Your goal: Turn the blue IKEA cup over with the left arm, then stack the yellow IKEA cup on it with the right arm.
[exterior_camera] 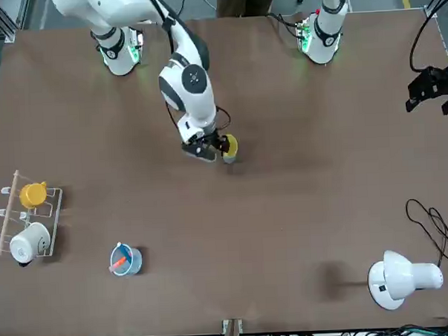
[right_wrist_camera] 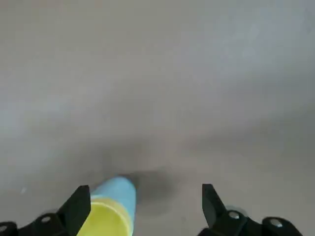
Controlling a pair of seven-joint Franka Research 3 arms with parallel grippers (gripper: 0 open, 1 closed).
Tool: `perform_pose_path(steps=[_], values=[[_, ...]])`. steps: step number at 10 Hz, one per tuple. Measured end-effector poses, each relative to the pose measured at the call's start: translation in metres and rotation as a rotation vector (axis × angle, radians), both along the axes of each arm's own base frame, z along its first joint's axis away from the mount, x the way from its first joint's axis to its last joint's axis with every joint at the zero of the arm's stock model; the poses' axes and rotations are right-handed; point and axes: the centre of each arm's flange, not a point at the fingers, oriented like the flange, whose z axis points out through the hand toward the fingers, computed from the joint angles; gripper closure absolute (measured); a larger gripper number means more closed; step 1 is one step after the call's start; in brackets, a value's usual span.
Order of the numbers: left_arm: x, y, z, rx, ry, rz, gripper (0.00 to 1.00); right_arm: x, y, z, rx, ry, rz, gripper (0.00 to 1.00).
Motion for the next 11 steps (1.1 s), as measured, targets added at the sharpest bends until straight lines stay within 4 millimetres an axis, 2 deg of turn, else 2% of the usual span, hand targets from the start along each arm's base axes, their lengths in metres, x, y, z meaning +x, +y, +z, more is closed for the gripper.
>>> perform_pose_path(steps=[2, 5, 7, 9, 10, 11], values=[[0.0, -0.003, 0.001, -0.001, -0.001, 0.021, 0.01, 0.045, -0.058, 0.015, -0.007, -0.023, 0.059, 0.0], [0.0, -0.004, 0.003, -0.003, -0.004, 0.059, 0.01, 0.103, -0.164, 0.021, -0.034, -0.026, 0.139, 0.0], [0.0, -0.005, 0.004, -0.005, -0.005, 0.081, 0.01, 0.125, -0.224, 0.02, -0.053, -0.017, 0.177, 0.0], [-0.001, -0.01, 0.004, -0.005, -0.006, 0.077, 0.01, 0.139, -0.281, 0.022, -0.097, 0.008, 0.196, 0.0], [-0.001, -0.01, 0.004, -0.005, -0.006, 0.077, 0.01, 0.144, -0.312, 0.033, -0.123, 0.013, 0.188, 0.0], [-0.001, -0.009, 0.004, -0.005, -0.006, 0.079, 0.01, 0.147, -0.348, 0.055, -0.139, 0.014, 0.176, 0.0]])
